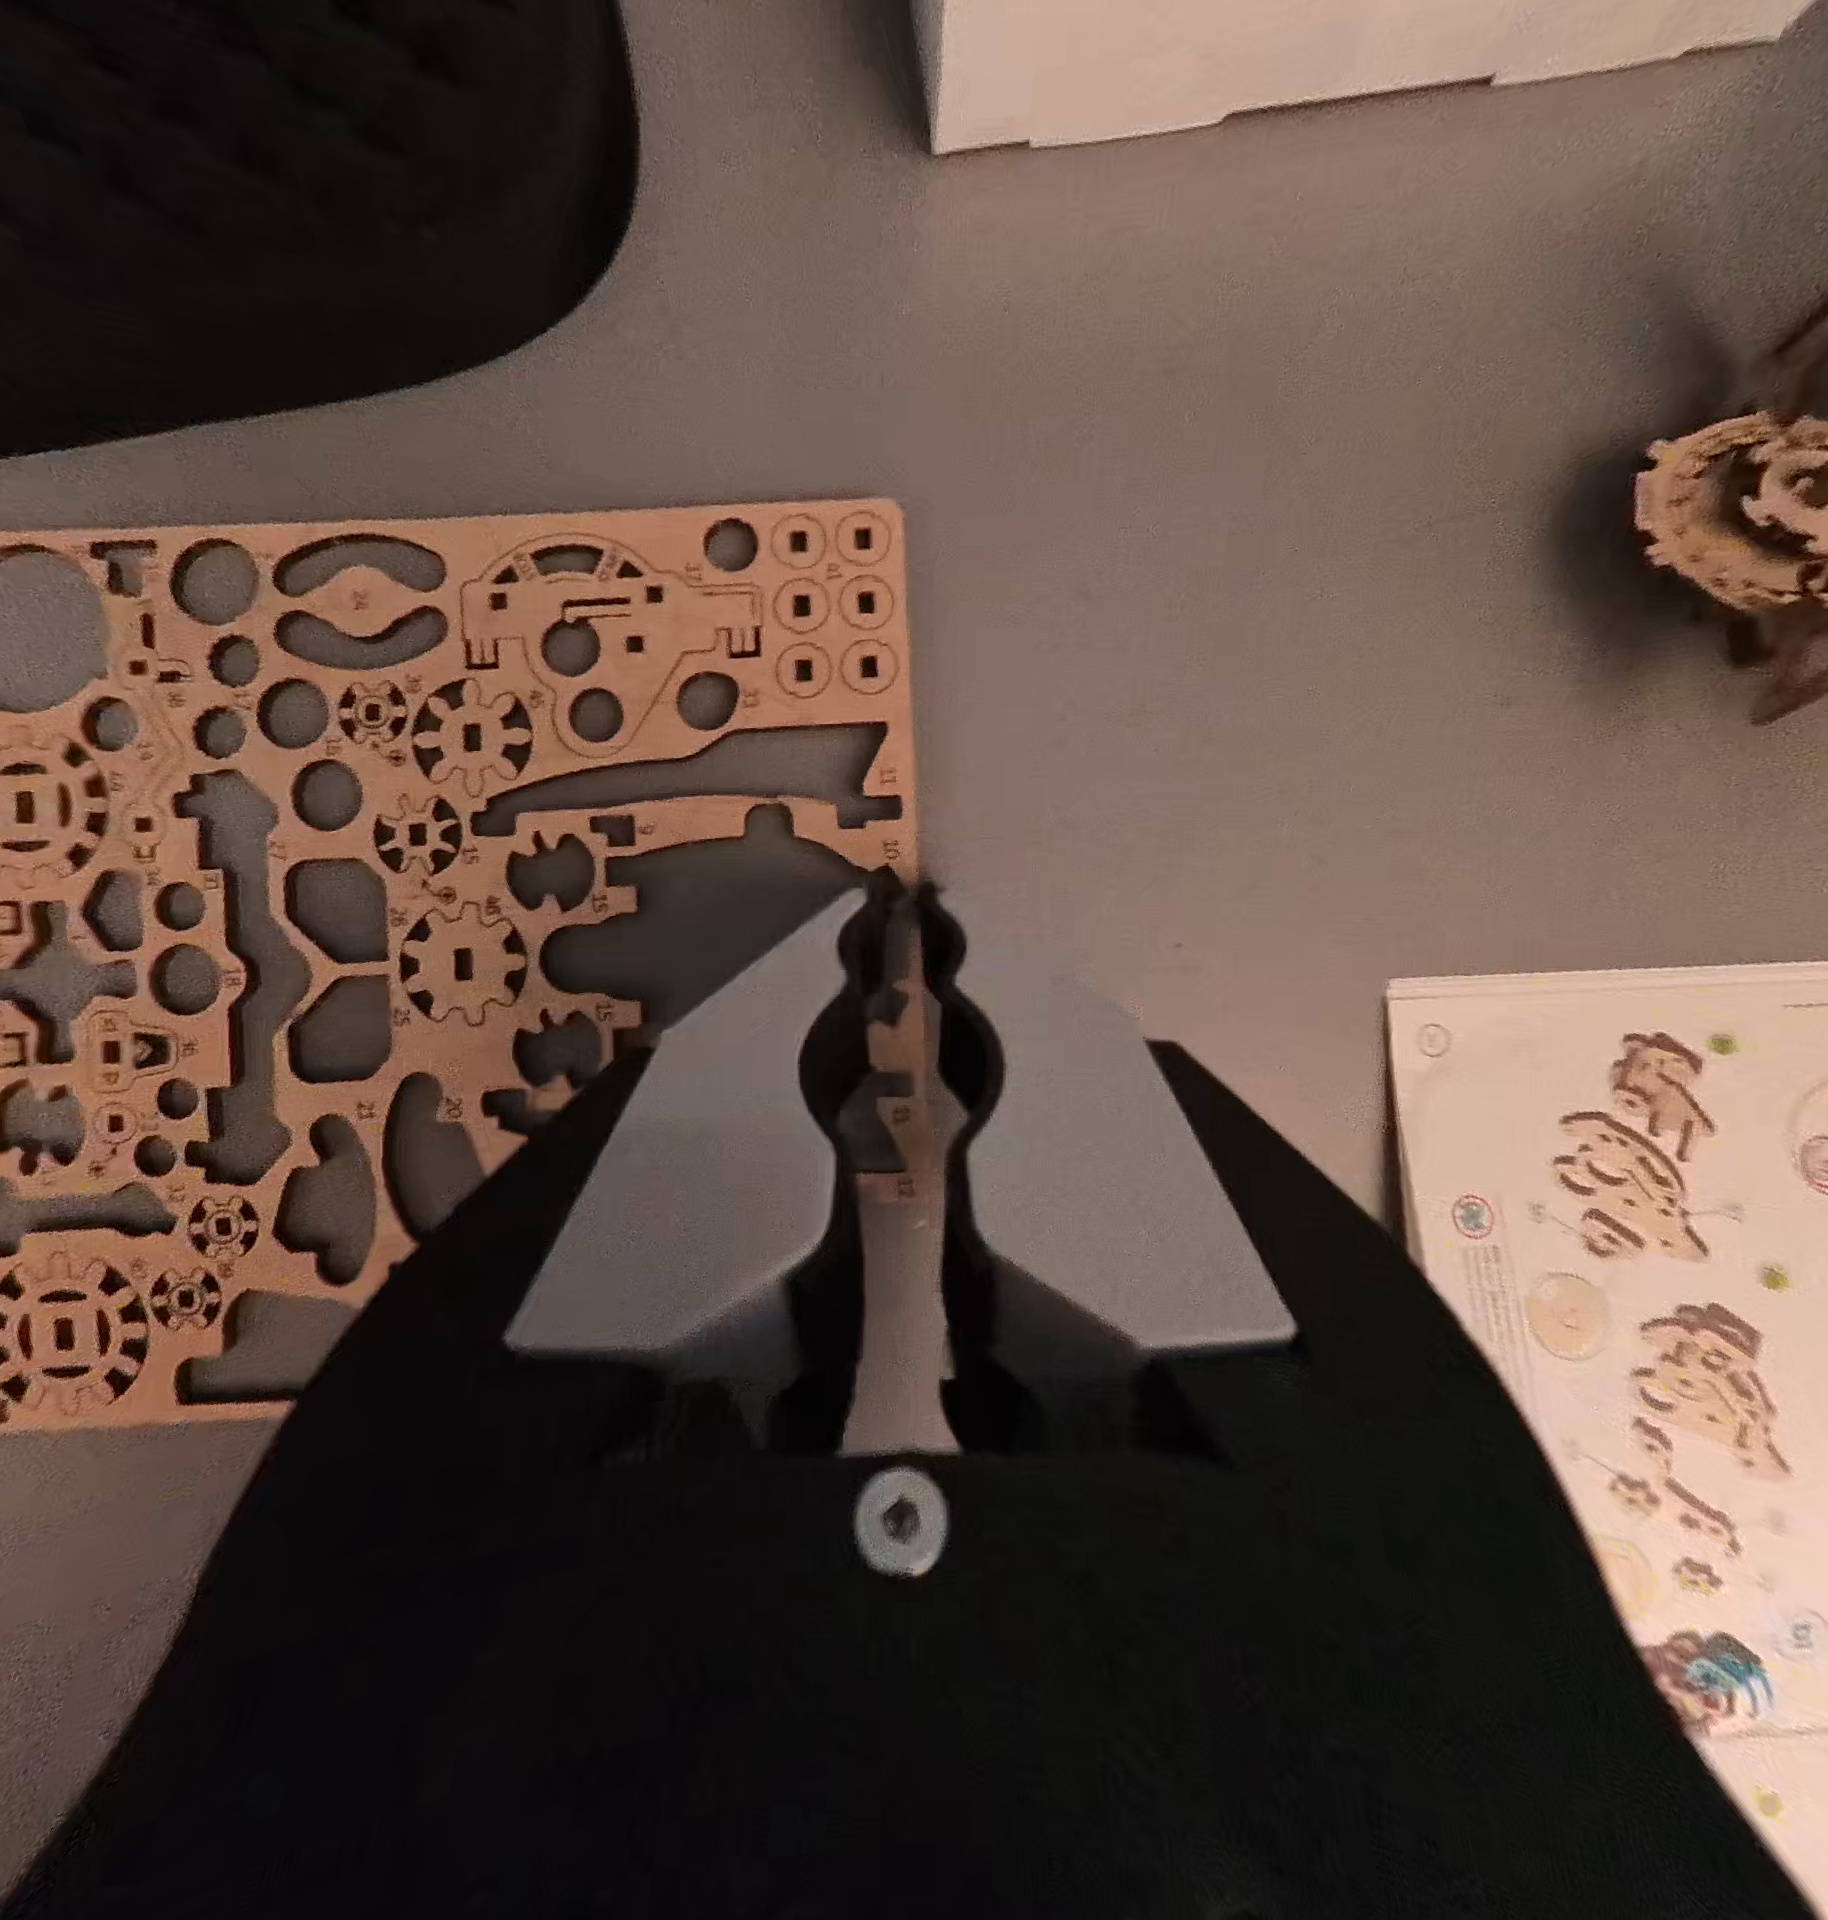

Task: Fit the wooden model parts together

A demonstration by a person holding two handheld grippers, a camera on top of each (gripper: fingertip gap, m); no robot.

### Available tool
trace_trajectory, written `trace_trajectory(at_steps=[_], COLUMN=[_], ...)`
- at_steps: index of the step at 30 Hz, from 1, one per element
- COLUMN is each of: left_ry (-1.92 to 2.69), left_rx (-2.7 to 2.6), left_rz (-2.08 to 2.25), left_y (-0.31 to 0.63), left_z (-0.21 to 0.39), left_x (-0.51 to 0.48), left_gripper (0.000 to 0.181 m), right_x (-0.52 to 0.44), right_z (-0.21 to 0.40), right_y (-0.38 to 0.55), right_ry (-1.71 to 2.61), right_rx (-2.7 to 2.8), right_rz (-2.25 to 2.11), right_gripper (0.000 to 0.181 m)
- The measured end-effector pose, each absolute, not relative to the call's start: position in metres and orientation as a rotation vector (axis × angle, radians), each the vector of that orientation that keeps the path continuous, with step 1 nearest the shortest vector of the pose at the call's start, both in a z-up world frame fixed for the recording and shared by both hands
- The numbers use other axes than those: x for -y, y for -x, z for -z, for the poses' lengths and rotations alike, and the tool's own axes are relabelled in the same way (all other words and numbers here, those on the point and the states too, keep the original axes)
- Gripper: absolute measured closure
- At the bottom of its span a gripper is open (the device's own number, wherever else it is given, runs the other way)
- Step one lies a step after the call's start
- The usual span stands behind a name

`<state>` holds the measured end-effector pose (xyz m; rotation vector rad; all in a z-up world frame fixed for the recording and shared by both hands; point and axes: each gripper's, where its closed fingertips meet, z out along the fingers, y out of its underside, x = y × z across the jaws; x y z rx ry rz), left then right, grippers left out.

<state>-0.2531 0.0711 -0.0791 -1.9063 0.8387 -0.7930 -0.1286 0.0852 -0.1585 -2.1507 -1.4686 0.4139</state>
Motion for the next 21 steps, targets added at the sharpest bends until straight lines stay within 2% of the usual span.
trace_trajectory(at_steps=[4, 11, 12, 13, 14, 16, 17, 18, 20, 21], left_ry=[1.89, 1.943, 1.952, 1.965, 1.976, 1.989, 1.987, 1.987, 1.999, 1.998], left_rx=[-0.851, -0.963, -0.971, -0.984, -0.998, -1.02, -1.041, -1.072, -1.139, -1.183], left_rz=[0.846, 0.995, 1.047, 1.093, 1.125, 1.148, 1.177, 1.231, 1.379, 1.447], left_y=[0.245, 0.219, 0.215, 0.211, 0.208, 0.199, 0.192, 0.186, 0.173, 0.169], left_z=[0.081, 0.09, 0.089, 0.089, 0.09, 0.09, 0.09, 0.088, 0.085, 0.084], left_x=[-0.072, -0.068, -0.066, -0.063, -0.061, -0.061, -0.06, -0.057, -0.045, -0.039], left_gripper=[0.126, 0.125, 0.132, 0.151, 0.16, 0.149, 0.136, 0.134, 0.138, 0.148], right_x=[-0.087, -0.081, -0.08, -0.079, -0.077, -0.073, -0.071, -0.071, -0.071, -0.071], right_z=[0.149, 0.085, 0.078, 0.071, 0.064, 0.054, 0.05, 0.047, 0.047, 0.047], right_y=[0.128, 0.115, 0.11, 0.106, 0.103, 0.098, 0.095, 0.092, 0.084, 0.08], right_ry=[2.028, 1.767, 1.743, 1.72, 1.696, 1.661, 1.646, 1.636, 1.64, 1.641], right_rx=[1.467, 1.263, 1.235, 1.205, 1.179, 1.132, 1.111, 1.099, 1.078, 1.068], right_rz=[-0.332, -0.25, -0.228, -0.206, -0.202, -0.213, -0.213, -0.205, -0.164, -0.15], right_gripper=[0.178, 0.178, 0.178, 0.178, 0.178, 0.178, 0.178, 0.178, 0.178, 0.178])
